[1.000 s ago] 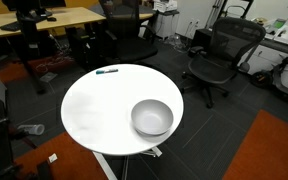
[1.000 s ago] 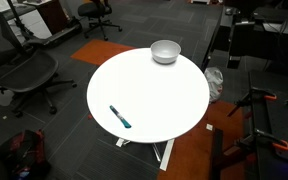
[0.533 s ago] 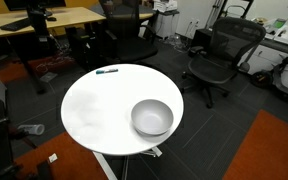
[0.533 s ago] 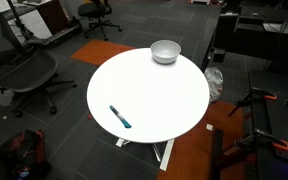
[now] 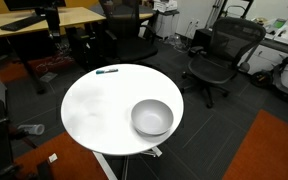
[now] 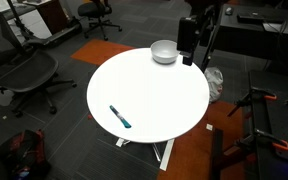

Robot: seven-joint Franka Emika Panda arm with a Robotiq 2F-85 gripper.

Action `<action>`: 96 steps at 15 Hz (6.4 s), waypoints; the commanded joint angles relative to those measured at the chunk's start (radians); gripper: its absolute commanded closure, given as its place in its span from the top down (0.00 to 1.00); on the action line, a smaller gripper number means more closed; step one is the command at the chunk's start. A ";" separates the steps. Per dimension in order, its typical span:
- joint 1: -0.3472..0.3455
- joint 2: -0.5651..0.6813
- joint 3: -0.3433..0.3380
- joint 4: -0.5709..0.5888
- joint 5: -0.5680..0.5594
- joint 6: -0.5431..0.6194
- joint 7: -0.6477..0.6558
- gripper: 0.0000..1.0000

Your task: Put the pen in the bowl

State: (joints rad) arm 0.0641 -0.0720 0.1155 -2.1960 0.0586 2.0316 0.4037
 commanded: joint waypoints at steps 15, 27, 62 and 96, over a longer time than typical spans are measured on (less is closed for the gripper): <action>0.122 0.275 0.010 0.216 -0.140 0.231 0.364 1.00; 0.211 0.527 -0.045 0.417 -0.193 0.285 0.379 1.00; 0.221 0.919 -0.117 0.720 -0.083 0.256 0.325 1.00; 0.225 0.961 -0.135 0.770 -0.083 0.283 0.338 0.04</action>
State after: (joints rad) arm 0.2801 0.9307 -0.0016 -1.4053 -0.0436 2.3135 0.7365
